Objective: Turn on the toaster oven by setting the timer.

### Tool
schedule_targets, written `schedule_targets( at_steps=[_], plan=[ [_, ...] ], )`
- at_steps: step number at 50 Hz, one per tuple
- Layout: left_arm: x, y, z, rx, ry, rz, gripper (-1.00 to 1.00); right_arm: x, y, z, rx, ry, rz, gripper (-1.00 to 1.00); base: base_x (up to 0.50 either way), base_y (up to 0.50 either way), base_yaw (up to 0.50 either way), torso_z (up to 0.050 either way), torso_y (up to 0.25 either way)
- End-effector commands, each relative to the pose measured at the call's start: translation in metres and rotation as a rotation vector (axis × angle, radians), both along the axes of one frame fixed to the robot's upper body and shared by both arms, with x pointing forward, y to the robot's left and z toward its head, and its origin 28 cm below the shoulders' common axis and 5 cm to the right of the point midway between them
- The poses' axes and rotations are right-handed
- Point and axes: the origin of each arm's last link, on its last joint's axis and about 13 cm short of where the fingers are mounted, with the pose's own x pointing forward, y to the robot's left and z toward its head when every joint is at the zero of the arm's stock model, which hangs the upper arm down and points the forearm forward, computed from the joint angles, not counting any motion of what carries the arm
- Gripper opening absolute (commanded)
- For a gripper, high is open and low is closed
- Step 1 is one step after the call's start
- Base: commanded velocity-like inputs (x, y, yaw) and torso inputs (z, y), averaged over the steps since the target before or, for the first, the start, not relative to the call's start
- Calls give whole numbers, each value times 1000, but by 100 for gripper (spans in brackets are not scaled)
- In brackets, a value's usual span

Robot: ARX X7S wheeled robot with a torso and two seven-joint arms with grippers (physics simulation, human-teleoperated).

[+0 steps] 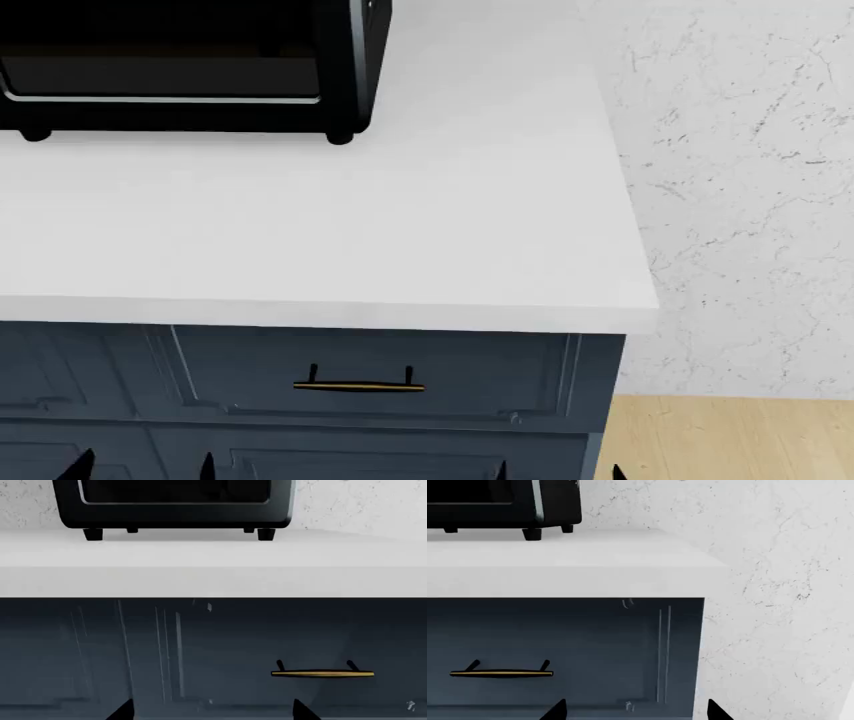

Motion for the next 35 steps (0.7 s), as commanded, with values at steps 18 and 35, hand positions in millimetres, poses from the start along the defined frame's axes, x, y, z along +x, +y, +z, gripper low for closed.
schedule_targets(
  at_steps=[18,35],
  plan=[
    [-3,1,7,4,-33,-25,100,0,3,-8,-31,26,11,100,0,0,0,16,0],
    [-1,3,6,10,-42,-40,100,6,4,-8,-39,37,21,100,0,0,0,50,0]
  ],
)
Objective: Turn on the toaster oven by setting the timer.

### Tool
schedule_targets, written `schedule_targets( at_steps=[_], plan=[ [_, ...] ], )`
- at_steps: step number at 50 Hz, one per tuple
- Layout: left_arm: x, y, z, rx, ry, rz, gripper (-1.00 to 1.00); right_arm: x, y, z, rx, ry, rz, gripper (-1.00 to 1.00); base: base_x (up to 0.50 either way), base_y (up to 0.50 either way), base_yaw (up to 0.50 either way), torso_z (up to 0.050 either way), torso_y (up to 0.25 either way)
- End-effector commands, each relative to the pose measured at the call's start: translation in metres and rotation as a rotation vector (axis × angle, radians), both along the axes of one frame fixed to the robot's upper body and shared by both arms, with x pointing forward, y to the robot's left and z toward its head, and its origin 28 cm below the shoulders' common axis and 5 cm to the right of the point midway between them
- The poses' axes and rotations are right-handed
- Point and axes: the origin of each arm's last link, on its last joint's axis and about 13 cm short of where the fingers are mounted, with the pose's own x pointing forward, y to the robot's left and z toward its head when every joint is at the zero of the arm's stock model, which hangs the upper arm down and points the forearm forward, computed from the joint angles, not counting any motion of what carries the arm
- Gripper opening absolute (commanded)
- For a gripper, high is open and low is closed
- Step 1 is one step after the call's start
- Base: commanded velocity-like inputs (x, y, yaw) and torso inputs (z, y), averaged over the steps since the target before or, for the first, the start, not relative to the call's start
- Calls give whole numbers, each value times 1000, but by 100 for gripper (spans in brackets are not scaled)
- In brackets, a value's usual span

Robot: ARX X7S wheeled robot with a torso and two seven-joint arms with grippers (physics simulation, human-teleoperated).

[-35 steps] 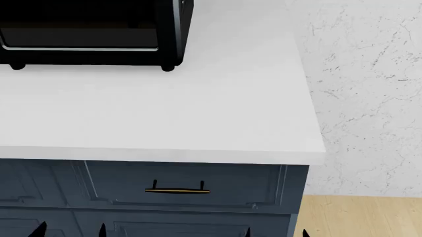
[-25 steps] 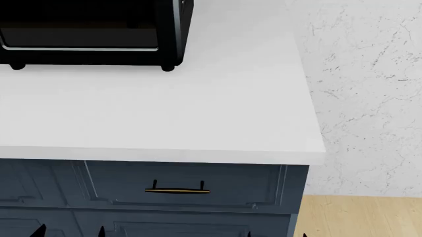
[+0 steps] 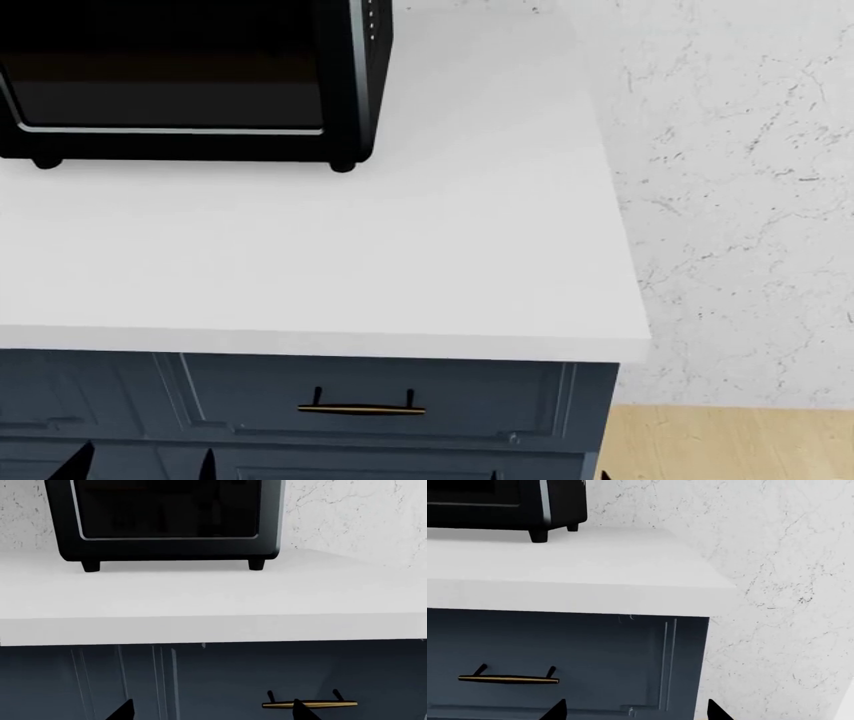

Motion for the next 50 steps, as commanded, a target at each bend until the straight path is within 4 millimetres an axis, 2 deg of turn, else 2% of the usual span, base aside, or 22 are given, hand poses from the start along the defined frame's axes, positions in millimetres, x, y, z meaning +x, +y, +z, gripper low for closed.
schedule_targets(
  at_steps=[1,16,18,19,22,24,25,28,29,30,31,32,34,35,41,50],
  plan=[
    [1,2,0,8,-12,-13,100,4,1,1,-12,4,9,100,0,0,0,50,0],
    [3,2,1,12,-18,-18,100,7,1,9,-27,-15,11,100,0,0,0,50,0],
    [5,4,3,34,-36,11,100,8,1,13,-30,-24,12,100,0,0,0,50,0],
    [4,5,1,1,2,-1,100,9,1,18,-34,-40,18,100,0,0,0,50,0],
    [6,5,10,-1,-82,6,100,13,0,40,-56,-89,21,100,0,0,0,0,0],
    [8,6,20,-3,-120,10,100,15,-1,53,-71,-119,24,100,0,0,0,0,0],
    [7,3,31,-5,-153,-18,100,19,-4,71,-88,-153,15,100,0,0,0,0,0],
    [6,2,39,1,-191,-29,100,23,-8,85,-93,-174,-2,100,0,0,0,0,0],
    [30,21,97,-71,-328,27,100,41,-20,132,-153,-271,21,100,0,0,0,0,0],
    [40,11,152,-42,-504,-21,100,57,-22,159,-167,-276,-4,100,0,0,0,0,0],
    [40,9,199,-29,-628,-65,100,59,-23,163,-169,-279,-3,100,0,0,0,0,0],
    [50,8,222,-21,-608,-79,100,62,-24,167,-178,-281,-1,100,10,0,0,0,0],
    [57,6,214,-14,-350,-92,100,66,-25,175,-189,-283,3,100,0,0,0,0,0],
    [59,5,217,-9,-332,-95,100,69,-26,179,-193,-287,5,100,0,0,0,0,0],
    [64,4,230,15,-342,-107,100,79,-27,187,-220,-286,12,100,0,0,0,0,0],
    [71,10,232,24,-333,-93,100,87,-33,200,-191,-290,4,100,0,0,0,0,0]
  ],
)
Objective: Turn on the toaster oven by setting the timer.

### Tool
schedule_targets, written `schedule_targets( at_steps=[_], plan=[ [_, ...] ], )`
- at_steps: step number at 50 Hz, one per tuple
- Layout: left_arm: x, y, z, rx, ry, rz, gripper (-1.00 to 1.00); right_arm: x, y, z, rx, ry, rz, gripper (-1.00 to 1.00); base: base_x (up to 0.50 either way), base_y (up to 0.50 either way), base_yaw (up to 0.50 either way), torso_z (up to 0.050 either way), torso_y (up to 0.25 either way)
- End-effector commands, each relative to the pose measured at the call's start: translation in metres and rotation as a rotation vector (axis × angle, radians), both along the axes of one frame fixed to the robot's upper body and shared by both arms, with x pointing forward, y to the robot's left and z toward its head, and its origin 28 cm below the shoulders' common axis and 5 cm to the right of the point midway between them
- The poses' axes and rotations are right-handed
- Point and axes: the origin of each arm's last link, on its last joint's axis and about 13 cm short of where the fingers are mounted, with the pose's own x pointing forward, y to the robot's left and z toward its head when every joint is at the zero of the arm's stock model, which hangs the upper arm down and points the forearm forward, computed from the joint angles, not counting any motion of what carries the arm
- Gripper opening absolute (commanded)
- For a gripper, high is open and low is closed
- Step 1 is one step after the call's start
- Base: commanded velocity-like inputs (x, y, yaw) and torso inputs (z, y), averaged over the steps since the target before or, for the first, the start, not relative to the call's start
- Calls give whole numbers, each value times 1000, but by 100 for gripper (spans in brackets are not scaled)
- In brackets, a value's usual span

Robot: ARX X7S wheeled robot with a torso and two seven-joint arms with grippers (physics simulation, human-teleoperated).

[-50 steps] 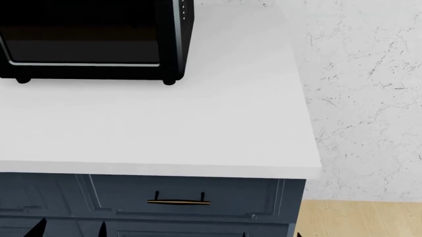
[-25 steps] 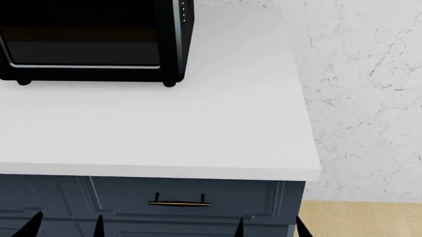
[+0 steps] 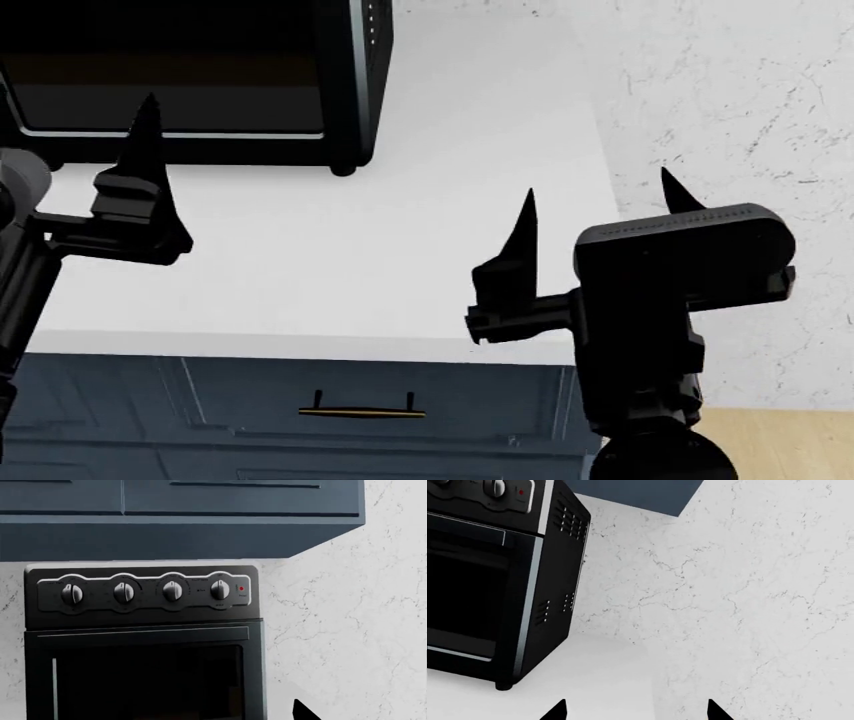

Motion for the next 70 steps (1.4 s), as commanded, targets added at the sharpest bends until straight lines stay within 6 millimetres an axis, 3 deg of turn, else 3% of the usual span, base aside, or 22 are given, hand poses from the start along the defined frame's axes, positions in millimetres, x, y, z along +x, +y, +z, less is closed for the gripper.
schedule_targets(
  at_steps=[1,7,33,70],
  plan=[
    [2,5,30,21,-13,-3,100,12,-7,35,-1,-28,-6,100,0,0,0,0,0],
    [1,7,30,25,-17,1,100,11,-3,42,-15,-35,15,100,0,36,0,0,0],
    [1,7,22,49,-2,-6,100,11,-3,30,-16,-11,28,100,0,499,0,0,0],
    [4,8,19,63,5,-5,100,10,-6,32,4,-37,7,100,0,459,0,0,0]
  ],
)
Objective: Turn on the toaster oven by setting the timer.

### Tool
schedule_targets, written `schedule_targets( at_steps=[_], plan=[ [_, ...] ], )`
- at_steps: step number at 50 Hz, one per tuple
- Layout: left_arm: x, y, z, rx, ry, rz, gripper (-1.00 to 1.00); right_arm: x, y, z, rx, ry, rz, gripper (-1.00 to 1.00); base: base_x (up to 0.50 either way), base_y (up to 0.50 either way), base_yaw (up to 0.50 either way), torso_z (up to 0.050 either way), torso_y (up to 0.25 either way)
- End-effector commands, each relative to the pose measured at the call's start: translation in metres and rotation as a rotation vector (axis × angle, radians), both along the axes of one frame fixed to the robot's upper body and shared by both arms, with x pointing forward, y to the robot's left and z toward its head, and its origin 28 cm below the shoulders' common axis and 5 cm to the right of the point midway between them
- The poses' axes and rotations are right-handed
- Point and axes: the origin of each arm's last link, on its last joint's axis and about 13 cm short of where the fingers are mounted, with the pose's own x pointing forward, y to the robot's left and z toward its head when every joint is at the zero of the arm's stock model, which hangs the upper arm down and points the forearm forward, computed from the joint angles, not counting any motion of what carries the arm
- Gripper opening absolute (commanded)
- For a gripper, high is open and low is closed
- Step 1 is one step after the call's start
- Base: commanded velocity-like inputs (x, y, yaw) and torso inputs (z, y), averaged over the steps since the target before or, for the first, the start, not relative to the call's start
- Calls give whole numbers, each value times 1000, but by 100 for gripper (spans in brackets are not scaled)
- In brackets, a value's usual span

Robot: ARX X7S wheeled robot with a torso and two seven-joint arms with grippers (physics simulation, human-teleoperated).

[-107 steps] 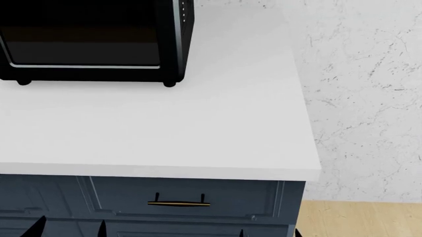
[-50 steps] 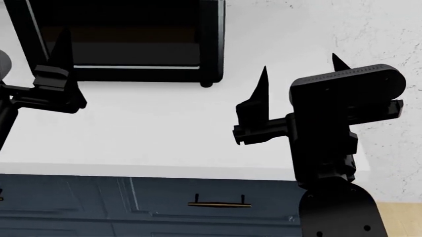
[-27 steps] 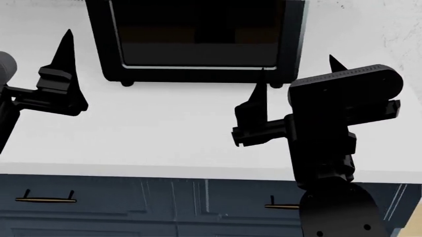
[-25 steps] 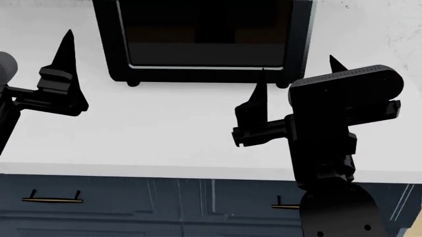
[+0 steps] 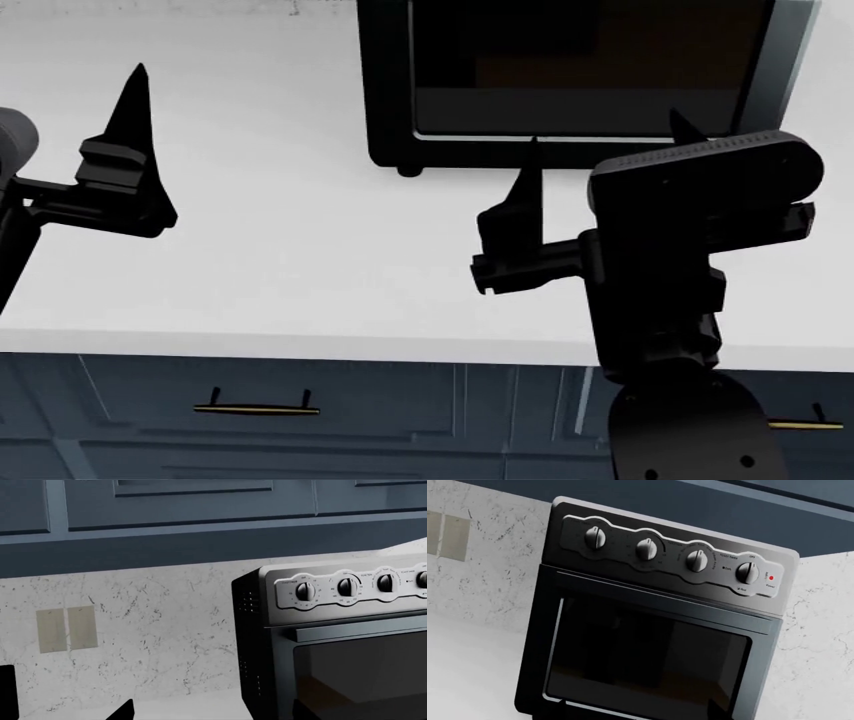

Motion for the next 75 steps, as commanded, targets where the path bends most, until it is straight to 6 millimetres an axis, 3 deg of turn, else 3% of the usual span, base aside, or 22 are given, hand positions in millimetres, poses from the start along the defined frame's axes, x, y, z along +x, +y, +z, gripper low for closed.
schedule_targets(
  at_steps=[1,55,75],
  plan=[
    [1,0,-3,1,5,-4,100,0,-2,0,10,-18,-18,100,0,0,0,0,0],
    [0,-1,-6,13,6,-11,100,-10,1,8,2,-47,-11,100,272,0,0,0,0],
    [2,2,-6,10,0,-7,100,-15,8,37,-21,-110,19,100,0,0,0,0,0]
  ],
)
